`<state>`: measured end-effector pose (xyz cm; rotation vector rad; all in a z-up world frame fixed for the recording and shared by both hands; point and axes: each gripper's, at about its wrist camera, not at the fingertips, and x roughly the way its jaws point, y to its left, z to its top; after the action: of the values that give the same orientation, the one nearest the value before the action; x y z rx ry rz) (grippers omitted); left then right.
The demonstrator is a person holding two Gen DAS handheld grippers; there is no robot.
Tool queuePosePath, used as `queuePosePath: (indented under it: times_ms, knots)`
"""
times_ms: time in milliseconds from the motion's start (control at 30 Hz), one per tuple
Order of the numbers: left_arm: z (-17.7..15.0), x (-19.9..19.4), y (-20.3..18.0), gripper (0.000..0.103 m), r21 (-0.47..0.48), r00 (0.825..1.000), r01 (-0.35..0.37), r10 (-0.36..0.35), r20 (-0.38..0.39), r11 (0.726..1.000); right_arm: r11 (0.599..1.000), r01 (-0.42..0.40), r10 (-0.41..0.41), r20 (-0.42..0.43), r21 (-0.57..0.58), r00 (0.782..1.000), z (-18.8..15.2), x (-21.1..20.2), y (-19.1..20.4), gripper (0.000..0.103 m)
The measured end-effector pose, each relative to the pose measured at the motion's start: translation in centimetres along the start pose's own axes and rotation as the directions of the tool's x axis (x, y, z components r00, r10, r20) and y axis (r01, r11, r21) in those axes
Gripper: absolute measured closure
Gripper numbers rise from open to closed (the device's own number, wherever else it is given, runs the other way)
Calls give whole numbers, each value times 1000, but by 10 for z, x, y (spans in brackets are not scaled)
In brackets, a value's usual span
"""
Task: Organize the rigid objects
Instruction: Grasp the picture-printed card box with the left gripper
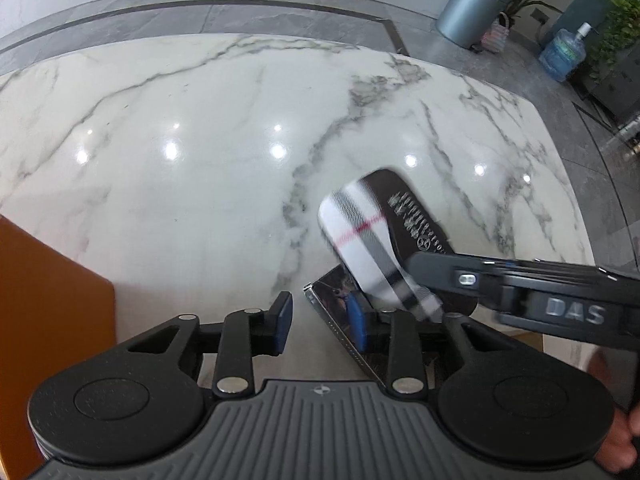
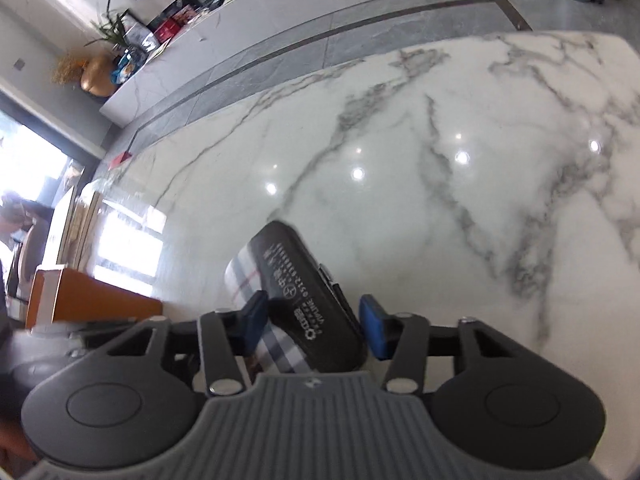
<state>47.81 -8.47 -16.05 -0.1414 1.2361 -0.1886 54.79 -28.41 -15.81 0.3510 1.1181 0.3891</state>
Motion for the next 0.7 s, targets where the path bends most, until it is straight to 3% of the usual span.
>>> queuePosePath:
  times_ms: [33,133,233,367,500,700]
  knots:
    - [0,1,0,52,-15,1000,-3,3,-4,1000,1000,-9,9,14,5,1000,-1,-5,0,75]
    - [-1,2,4,30,-83,999,35,-37,-23,996,1000,-19,18,61,18,998,-1,-23,0,85]
    - [-1,5,4,27,-132,998,46,-52,-44,990,1000,13,-14,114,13,993,2,-42,-5,88]
    - [-4,13,1,26,-189,995,46,-61,-75,981,984,162,-150,146,-73,978,4,-50,-5,89]
    - [-3,21,-6,21,-256,994,49,-72,-80,965,973,172,-156,109,-156,982,0,-45,-1,88]
    - [4,27,-23,20,-235,997,-22,5,-73,972,981,133,-124,68,-138,990,-5,-32,-8,85]
